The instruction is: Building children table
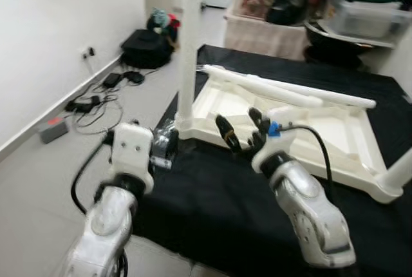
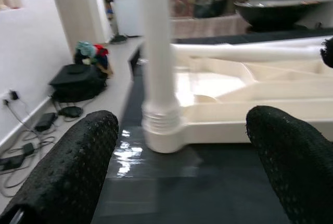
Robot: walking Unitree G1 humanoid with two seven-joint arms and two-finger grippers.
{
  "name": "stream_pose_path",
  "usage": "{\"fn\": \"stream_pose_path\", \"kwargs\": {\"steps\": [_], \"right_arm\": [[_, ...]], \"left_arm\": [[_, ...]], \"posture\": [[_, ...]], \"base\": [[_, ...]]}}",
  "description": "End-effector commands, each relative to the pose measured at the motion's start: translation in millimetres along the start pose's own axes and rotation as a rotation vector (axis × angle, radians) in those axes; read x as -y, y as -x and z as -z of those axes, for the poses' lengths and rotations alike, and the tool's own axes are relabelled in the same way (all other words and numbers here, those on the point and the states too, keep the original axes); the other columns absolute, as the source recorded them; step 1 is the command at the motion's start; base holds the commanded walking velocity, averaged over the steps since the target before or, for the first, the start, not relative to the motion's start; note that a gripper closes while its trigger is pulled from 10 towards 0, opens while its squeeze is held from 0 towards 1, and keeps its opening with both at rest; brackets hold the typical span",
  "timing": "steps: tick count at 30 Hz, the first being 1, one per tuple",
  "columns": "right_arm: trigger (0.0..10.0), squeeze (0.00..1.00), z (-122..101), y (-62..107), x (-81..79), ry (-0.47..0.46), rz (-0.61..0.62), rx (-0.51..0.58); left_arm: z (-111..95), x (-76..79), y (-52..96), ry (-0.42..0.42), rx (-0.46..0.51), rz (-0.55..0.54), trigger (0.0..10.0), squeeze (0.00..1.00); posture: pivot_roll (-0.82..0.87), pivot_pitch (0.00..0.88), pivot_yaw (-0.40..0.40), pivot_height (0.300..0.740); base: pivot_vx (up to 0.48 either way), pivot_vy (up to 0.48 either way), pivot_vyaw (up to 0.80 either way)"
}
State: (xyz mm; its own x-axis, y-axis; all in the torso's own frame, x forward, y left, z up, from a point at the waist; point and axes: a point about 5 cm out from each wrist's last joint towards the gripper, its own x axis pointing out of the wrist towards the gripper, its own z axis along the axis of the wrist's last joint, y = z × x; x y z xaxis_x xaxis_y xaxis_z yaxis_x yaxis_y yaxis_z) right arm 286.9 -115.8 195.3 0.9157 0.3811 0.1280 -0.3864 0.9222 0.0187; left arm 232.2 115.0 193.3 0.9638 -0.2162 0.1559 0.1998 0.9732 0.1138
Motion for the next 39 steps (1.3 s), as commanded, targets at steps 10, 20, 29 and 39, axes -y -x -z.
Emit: {"fn": "stream_pose_path", "kwargs": {"steps": [10,20,29,39], "right_arm": [[10.0,0.0,17.6,23.9,-6.6,0.066,0.007,-0.04],[10.0,0.0,16.2,16.3,-2.2,0.071,0.01,-0.041],[10.0,0.0,12.2,8.2,3.3,0.056,0.04,-0.027],[10.0,0.0,7.3,4.3,9.0,0.038,0.069,-0.017]], "left_arm": [[12.1,19.9,13.2,0.038,-0.045,0.01,10.0,0.0],[13.7,15.8,13.4,0.052,-0.054,-0.041,10.0,0.0],[11.8,11.5,15.0,0.04,-0.049,-0.067,10.0,0.0],[6.8,10.5,11.9,0.04,-0.034,-0.071,10.0,0.0]], "posture": [[0.03,0.06,-0.08,0.74],[0.04,0.058,-0.094,0.74],[0.05,0.062,-0.099,0.74],[0.05,0.069,-0.096,0.74]], "base": [[0.0,0.0,-0.72],[0.0,0.0,0.0],[0.0,0.427,0.0],[0.0,0.48,0.0]]}}
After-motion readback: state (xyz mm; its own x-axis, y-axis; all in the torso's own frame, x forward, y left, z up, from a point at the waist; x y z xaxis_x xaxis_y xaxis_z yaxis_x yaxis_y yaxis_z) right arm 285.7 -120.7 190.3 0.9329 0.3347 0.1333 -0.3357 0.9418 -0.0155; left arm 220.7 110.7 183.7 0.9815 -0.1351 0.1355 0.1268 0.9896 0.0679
